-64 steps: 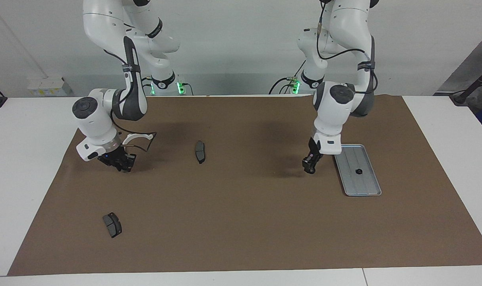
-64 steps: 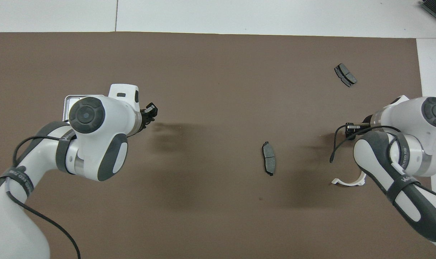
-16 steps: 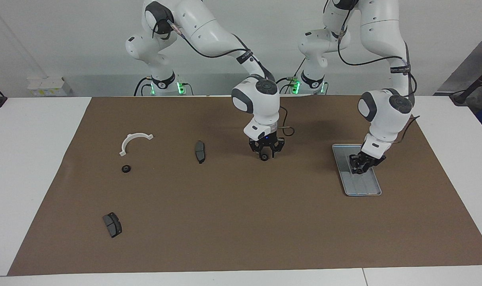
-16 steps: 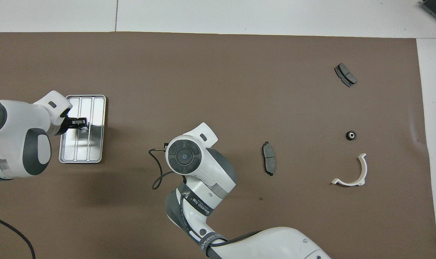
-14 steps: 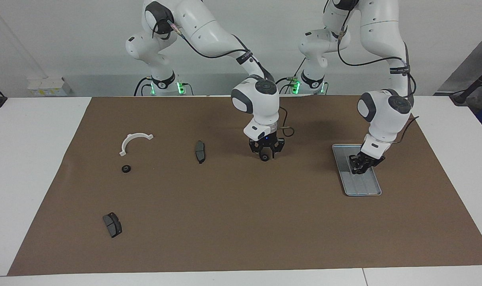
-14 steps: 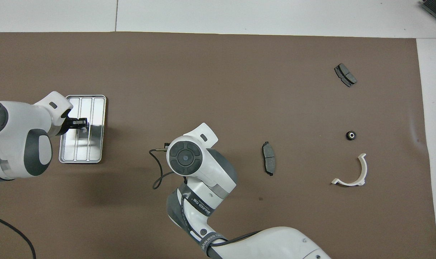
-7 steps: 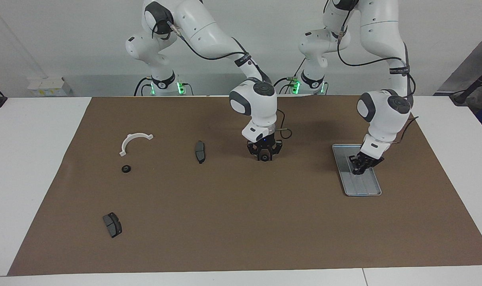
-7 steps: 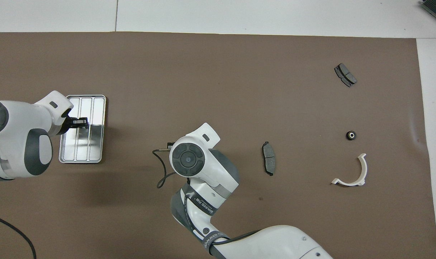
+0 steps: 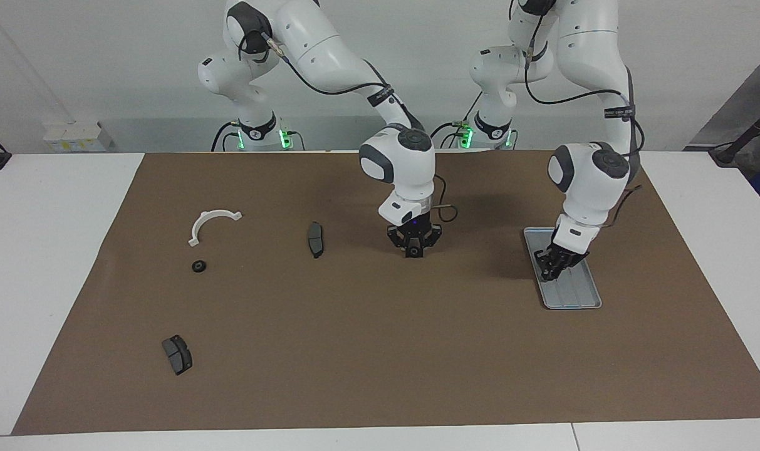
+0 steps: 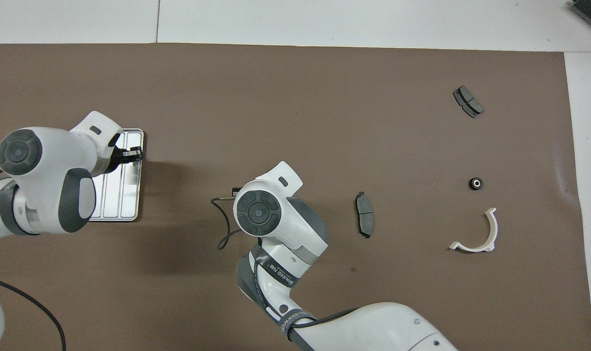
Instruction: Place bearing gear from tray to pile
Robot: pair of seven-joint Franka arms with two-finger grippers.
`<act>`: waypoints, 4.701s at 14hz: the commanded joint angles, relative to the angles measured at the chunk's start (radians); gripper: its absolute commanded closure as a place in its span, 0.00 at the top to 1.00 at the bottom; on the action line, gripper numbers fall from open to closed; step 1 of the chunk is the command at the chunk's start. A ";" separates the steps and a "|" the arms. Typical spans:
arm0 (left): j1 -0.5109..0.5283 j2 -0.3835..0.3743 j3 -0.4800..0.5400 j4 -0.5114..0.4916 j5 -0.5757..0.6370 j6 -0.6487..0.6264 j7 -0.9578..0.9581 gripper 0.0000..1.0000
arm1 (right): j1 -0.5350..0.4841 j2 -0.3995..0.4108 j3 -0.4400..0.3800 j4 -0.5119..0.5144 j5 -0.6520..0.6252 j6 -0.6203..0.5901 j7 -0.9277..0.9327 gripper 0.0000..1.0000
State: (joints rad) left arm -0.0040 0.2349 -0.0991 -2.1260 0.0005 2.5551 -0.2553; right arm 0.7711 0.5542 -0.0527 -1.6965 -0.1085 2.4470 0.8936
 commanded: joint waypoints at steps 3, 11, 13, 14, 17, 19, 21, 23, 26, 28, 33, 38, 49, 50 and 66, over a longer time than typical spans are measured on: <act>-0.155 0.010 0.013 0.031 -0.004 -0.016 -0.289 0.00 | -0.119 -0.127 0.007 -0.110 -0.033 0.020 0.007 0.00; -0.451 -0.003 0.010 -0.006 -0.005 -0.004 -0.518 0.15 | -0.413 -0.408 0.011 -0.485 -0.031 0.029 -0.361 0.00; -0.499 -0.003 0.010 -0.006 -0.005 -0.003 -0.559 0.23 | -0.475 -0.427 0.011 -0.537 -0.030 0.032 -0.457 0.00; -0.510 -0.003 0.010 -0.005 -0.005 -0.001 -0.585 0.38 | -0.508 -0.442 0.011 -0.572 -0.028 0.047 -0.507 0.00; -0.507 0.000 0.012 0.018 -0.005 -0.010 -0.579 1.00 | -0.593 -0.458 0.013 -0.620 -0.016 0.043 -0.639 0.00; -0.478 -0.005 0.015 0.053 -0.005 -0.025 -0.576 1.00 | -0.616 -0.459 0.011 -0.643 -0.014 0.041 -0.663 0.04; -0.400 -0.026 0.015 0.124 -0.004 -0.125 -0.572 1.00 | -0.624 -0.459 0.011 -0.632 -0.014 0.011 -0.671 0.82; -0.312 -0.043 0.010 0.197 -0.004 -0.266 -0.509 0.97 | -0.622 -0.458 0.011 -0.605 -0.014 -0.011 -0.664 1.00; -0.193 -0.078 0.006 0.233 -0.039 -0.386 -0.299 0.97 | -0.604 -0.453 0.022 -0.519 0.003 -0.069 -0.651 1.00; -0.124 -0.101 0.007 0.259 -0.063 -0.510 -0.146 0.97 | -0.548 -0.445 0.028 -0.474 0.070 -0.085 -0.631 1.00; -0.059 -0.177 0.024 0.397 -0.053 -0.838 -0.016 0.97 | -0.373 -0.404 0.030 -0.407 0.084 -0.086 -0.457 1.00; -0.022 -0.241 0.042 0.478 -0.045 -0.983 -0.001 0.98 | -0.218 -0.312 0.030 -0.261 0.082 -0.109 -0.274 1.00; 0.012 -0.261 0.035 0.460 0.004 -0.957 0.137 0.98 | -0.023 0.030 0.030 0.138 0.047 -0.178 -0.048 1.00; 0.012 -0.282 0.033 0.418 0.004 -0.923 0.137 1.00 | -0.021 0.030 0.030 0.136 0.038 -0.177 -0.048 1.00; 0.028 -0.307 0.038 0.377 0.003 -0.915 0.137 1.00 | -0.001 0.029 0.031 0.031 0.032 -0.028 -0.056 0.53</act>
State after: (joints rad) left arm 0.0052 -0.0415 -0.0639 -1.7150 -0.0091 1.6229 -0.1237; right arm 0.7746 0.5898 -0.0246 -1.6478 -0.0639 2.3998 0.8234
